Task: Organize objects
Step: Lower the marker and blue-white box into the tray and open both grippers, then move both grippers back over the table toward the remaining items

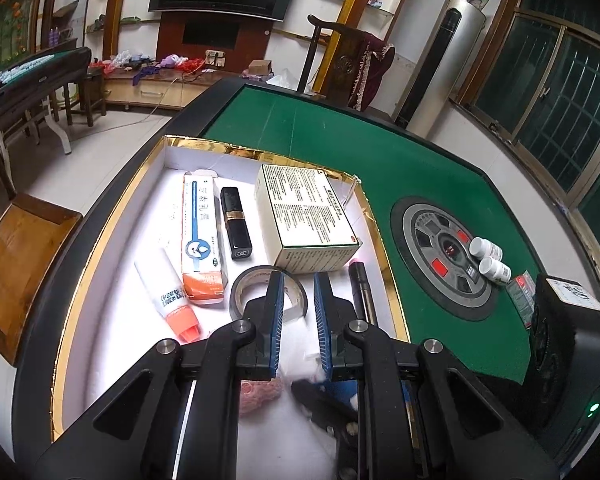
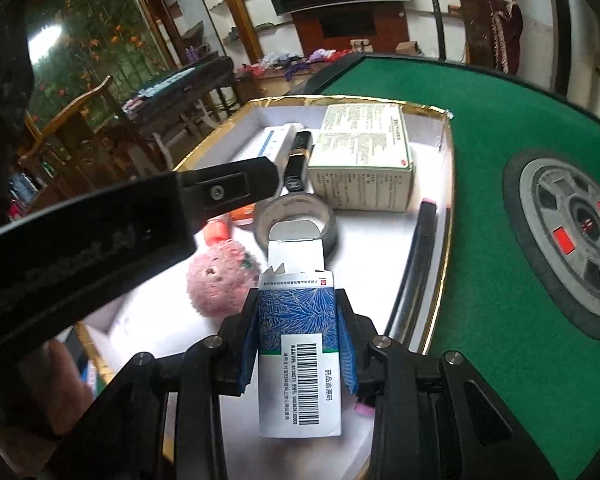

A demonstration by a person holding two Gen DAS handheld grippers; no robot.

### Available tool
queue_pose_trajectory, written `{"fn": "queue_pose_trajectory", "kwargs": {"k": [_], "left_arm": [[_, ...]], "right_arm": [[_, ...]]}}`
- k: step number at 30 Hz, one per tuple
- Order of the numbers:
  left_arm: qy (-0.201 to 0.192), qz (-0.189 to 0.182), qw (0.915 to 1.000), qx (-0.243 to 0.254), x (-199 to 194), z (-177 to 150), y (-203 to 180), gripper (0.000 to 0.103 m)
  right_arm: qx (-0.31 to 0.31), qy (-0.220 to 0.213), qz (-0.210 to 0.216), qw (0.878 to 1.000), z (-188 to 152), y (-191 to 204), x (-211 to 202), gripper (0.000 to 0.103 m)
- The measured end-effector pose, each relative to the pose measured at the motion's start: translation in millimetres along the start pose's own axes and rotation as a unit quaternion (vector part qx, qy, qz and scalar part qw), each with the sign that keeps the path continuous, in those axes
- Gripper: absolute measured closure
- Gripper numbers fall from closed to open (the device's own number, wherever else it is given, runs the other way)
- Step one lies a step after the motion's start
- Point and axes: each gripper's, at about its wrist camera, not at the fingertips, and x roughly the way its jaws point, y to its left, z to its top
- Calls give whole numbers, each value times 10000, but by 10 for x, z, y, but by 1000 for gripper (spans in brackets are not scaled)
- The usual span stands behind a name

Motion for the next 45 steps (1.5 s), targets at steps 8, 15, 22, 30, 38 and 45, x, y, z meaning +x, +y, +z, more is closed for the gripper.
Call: {"fn": "queue_pose_trajectory", "kwargs": {"k": [8, 15, 22, 30, 38, 45], "left_arm": [[61, 10, 10000, 48, 32, -14, -17, 88], [83, -31, 9998, 151, 59, -34, -61, 88], [161, -9, 9996, 252, 114, -60, -122, 89], [224, 71, 9996, 176, 188, -59, -80, 89], [289, -60, 9992, 285, 216, -82, -129, 89], [193, -212, 9982, 530, 210, -112, -291, 89]], "right_arm": [[214, 166, 573, 9980, -76, -107, -170, 62], [224, -278, 621, 9974, -135, -279, -563, 61], [490, -433, 606, 9960, -154, -617, -732, 56], [799, -648, 1149, 9880, -109, -673, -845, 56], [575, -1202, -204, 9909, -246, -1333, -1368, 56], [970, -1797, -1634, 9652, -596, -2369, -2039, 45]]}}
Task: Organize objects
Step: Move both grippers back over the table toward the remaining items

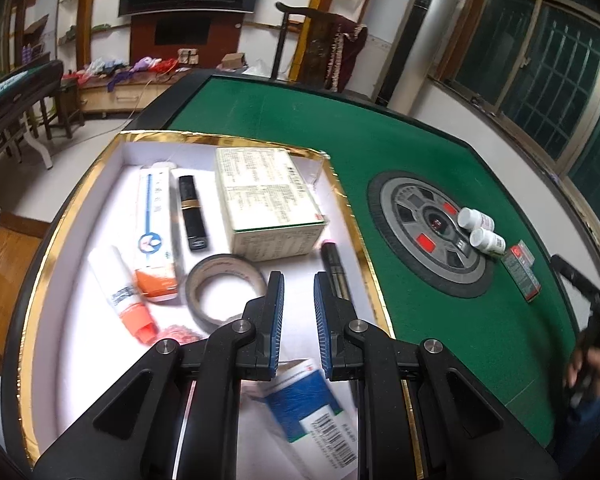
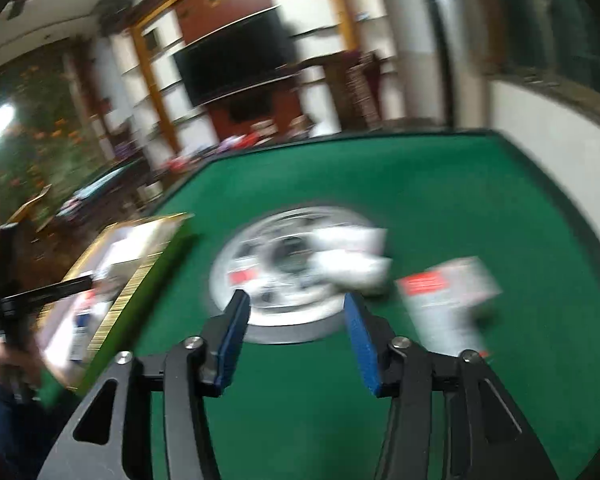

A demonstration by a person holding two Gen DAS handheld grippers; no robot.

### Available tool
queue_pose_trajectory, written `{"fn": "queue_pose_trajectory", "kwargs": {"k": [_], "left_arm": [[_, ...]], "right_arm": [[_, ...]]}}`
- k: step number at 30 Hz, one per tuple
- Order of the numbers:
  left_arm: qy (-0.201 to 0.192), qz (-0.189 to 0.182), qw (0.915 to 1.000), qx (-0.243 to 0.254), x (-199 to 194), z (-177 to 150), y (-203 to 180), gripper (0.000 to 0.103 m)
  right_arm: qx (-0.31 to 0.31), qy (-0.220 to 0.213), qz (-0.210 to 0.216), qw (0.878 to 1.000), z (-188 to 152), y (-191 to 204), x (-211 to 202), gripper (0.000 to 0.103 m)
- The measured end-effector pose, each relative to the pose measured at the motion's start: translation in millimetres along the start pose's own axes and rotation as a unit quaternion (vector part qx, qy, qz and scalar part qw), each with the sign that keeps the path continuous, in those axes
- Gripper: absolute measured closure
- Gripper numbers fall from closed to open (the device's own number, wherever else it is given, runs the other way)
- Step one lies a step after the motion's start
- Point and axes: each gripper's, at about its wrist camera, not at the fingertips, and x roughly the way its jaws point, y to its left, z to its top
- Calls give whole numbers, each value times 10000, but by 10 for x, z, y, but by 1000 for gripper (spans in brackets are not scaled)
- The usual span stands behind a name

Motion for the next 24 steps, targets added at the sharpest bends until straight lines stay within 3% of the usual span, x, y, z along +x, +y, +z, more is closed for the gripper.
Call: {"fn": "queue_pose_trajectory", "kwargs": {"k": [1, 4, 7, 12, 18, 21, 23, 24], "left_arm": [[17, -30, 10000, 33, 11, -2, -36, 89], [104, -200, 9996, 185, 17, -9, -250, 89], [175, -532, 9977, 382, 11, 6, -564, 89], [571, -905, 9929, 512, 183, 28, -1108, 89], [966, -813, 9889, 782, 425, -25, -1545, 89], [1195, -778, 9870, 736, 534, 18, -1690, 89], [1242, -693, 9871, 729, 601, 90, -1816, 89], [1267, -678, 9872, 690, 623, 124, -1858, 89]], "right_arm": [[194, -9, -178, 9997, 15, -190, -12, 45], [924, -47, -54, 9957, 49, -706, -61, 45], [1136, 59, 127, 9934, 44, -874, -51, 45], [1003, 649, 450, 9918, -25, -760, 181, 45], [682, 1015, 141, 9924, -36, -664, 437, 45], [36, 1037, -241, 9943, 5, -530, 558, 45], [-437, 1099, -526, 9916, 22, -434, 643, 52], [-502, 1208, -428, 9905, 19, -413, 679, 70]]}}
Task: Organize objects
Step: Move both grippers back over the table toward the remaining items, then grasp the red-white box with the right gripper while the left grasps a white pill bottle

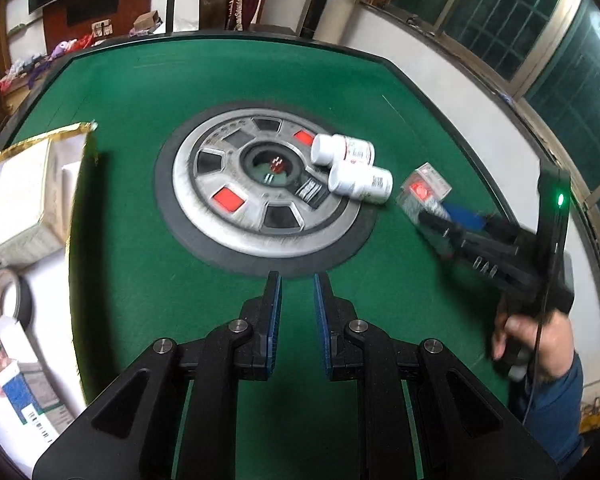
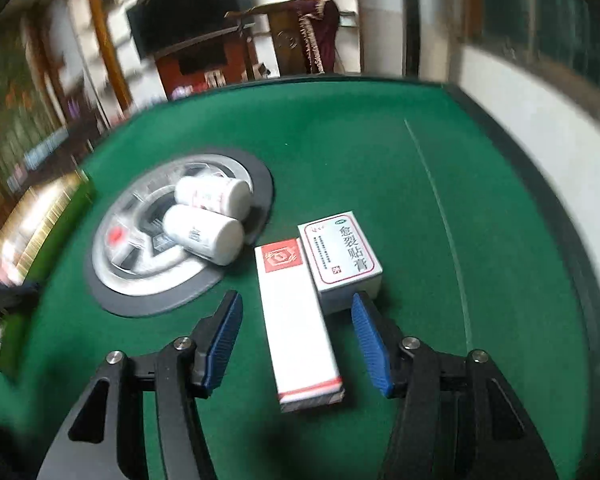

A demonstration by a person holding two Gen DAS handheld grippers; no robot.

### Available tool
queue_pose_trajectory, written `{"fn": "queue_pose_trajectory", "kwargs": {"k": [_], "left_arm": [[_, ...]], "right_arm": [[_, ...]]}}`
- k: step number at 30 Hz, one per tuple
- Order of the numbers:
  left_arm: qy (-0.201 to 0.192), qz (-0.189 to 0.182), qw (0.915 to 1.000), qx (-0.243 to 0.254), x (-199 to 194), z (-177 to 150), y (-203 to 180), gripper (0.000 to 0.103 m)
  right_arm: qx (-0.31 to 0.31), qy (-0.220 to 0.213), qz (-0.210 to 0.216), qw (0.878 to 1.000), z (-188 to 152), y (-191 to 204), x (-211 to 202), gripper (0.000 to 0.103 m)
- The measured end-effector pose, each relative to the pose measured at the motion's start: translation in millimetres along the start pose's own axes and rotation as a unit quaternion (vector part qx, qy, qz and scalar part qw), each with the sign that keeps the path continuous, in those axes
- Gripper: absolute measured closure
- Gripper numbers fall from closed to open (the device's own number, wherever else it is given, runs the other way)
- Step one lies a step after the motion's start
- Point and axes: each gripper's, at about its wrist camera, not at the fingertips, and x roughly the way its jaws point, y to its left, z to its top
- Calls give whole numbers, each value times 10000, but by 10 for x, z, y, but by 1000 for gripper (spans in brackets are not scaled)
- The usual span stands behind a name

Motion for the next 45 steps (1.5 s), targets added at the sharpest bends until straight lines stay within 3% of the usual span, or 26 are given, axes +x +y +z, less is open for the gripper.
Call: {"fn": "queue_pose_trajectory", "kwargs": {"k": [1, 7, 10, 16, 20, 25, 33, 35, 39, 41, 43, 45], "left_arm": [[42, -30, 10000, -61, 19, 53, -37, 89], [271, -768, 9931, -846, 279, 515, -348, 89], [354, -867, 9878, -1247, 518, 777, -497, 89], [566, -375, 9883, -1366, 813, 1042, -687, 89], [612, -124, 9915, -1143, 950, 1141, -765, 89], [950, -122, 9909, -948, 1057, 1033, -711, 89], [1057, 28, 9936, -409, 651, 631, -428, 89], [997, 28, 9944, -361, 535, 514, -331, 89], [591, -450, 9964, -399, 162, 440, -90, 89], [374, -437, 9977, -367, 2, 438, 33, 75], [42, -127, 9982, -578, -88, 430, 168, 57], [127, -160, 9978, -634, 9, 473, 170, 57]], "right_arm": [[-70, 219, 80, 9997, -3, 16, 62, 77], [159, 165, 478, 9986, -41, -166, -55, 77], [487, 199, 736, 9959, -114, -285, -78, 77], [829, 69, 967, 9918, -72, -363, -144, 77], [1029, 68, 931, 9903, -79, -480, -138, 77], [1033, 95, 986, 9897, -86, -468, -149, 77], [1000, 106, 944, 9904, -100, -453, -158, 76], [999, 123, 976, 9901, -99, -455, -148, 76], [956, 148, 933, 9909, -114, -442, -167, 76], [930, 186, 909, 9913, -117, -438, -153, 76], [904, 180, 897, 9917, -130, -427, -160, 76], [864, 180, 871, 9923, -100, -387, -117, 76]]}}
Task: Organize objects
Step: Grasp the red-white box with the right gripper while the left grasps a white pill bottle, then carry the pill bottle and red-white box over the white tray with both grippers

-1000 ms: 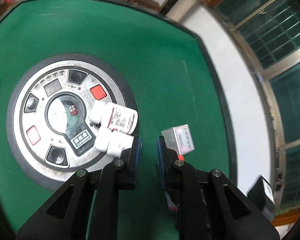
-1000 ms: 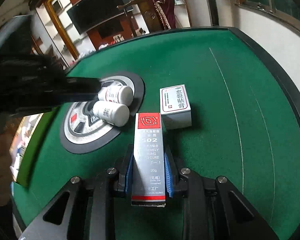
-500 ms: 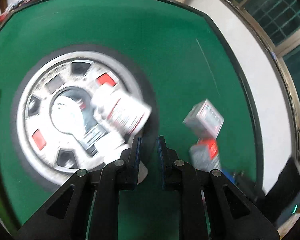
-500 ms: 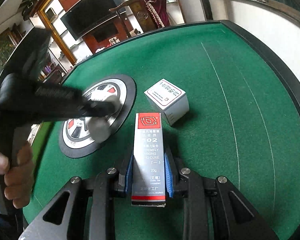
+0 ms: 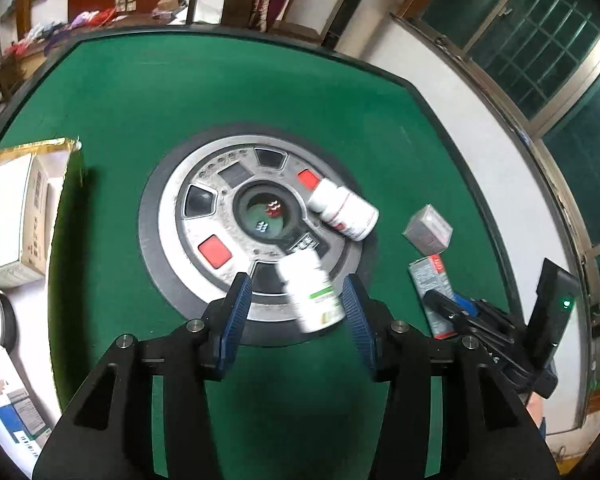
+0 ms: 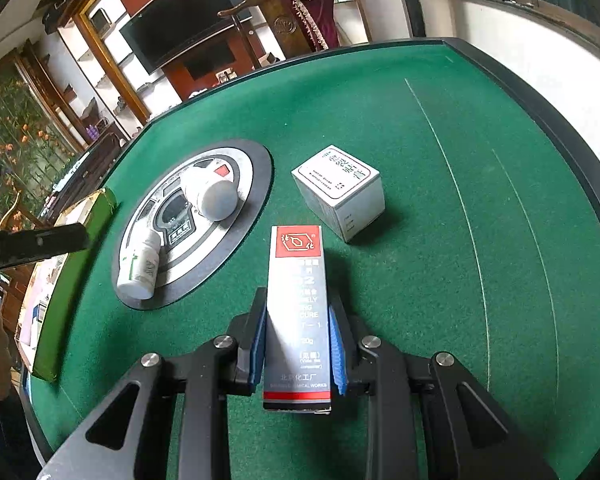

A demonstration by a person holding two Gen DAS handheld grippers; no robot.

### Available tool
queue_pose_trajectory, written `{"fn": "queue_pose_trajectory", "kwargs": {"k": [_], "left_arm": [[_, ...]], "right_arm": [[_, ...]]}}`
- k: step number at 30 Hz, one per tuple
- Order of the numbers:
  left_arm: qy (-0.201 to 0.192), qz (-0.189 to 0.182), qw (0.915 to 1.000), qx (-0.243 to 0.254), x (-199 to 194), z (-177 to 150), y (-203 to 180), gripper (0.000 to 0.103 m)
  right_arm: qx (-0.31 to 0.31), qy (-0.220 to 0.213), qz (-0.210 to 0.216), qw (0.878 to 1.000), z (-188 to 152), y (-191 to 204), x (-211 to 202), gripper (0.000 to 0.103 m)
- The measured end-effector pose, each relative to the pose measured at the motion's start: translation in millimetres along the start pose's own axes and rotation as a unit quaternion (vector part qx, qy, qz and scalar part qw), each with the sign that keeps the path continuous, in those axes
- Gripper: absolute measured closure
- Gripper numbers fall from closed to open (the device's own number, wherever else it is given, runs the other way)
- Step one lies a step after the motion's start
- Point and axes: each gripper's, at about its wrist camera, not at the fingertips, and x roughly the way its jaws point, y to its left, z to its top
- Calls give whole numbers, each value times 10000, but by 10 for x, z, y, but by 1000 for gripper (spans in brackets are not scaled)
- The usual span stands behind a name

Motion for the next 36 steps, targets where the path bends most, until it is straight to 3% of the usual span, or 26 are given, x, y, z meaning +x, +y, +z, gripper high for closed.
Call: {"fn": "queue_pose_trajectory", "kwargs": {"k": [2, 7, 10, 11, 13, 17, 18, 22, 29, 36], "left_arm": [[105, -158, 9998, -87, 71, -16, 13, 57], [319, 125, 9994, -58, 350, -34, -274, 57], [320, 669, 9971, 183, 496, -39, -434, 57], [276, 1010, 9941, 271, 544, -45, -480, 57], [257, 1235, 9916, 278, 608, -64, -479, 57], [268, 1145, 9928, 249, 741, -103, -424, 62], [236, 1227, 9916, 336, 743, -106, -430, 70], [79, 1289, 9897, 626, 703, -167, -448, 70], [-454, 1467, 9785, 1376, 442, -566, -361, 70], [-768, 1304, 9775, 1470, 259, -666, -135, 70]], "right_arm": [[-29, -3, -25, 10000, 17, 21, 15, 76], [-39, -10, -34, 10000, 31, 38, 37, 76], [-25, -5, -28, 10000, 32, 33, 43, 76], [-21, -4, -29, 10000, 33, 34, 44, 76], [-34, -6, -32, 10000, 33, 29, 48, 76], [-123, -1, -59, 9999, 31, 51, 58, 76], [-149, 2, -59, 9999, 29, 60, 60, 76], [-349, -32, -222, 9991, 4, 130, 64, 76], [-573, -168, -44, 9982, -43, 287, 19, 76], [-554, -271, 129, 9980, -127, 494, 42, 76]]}}
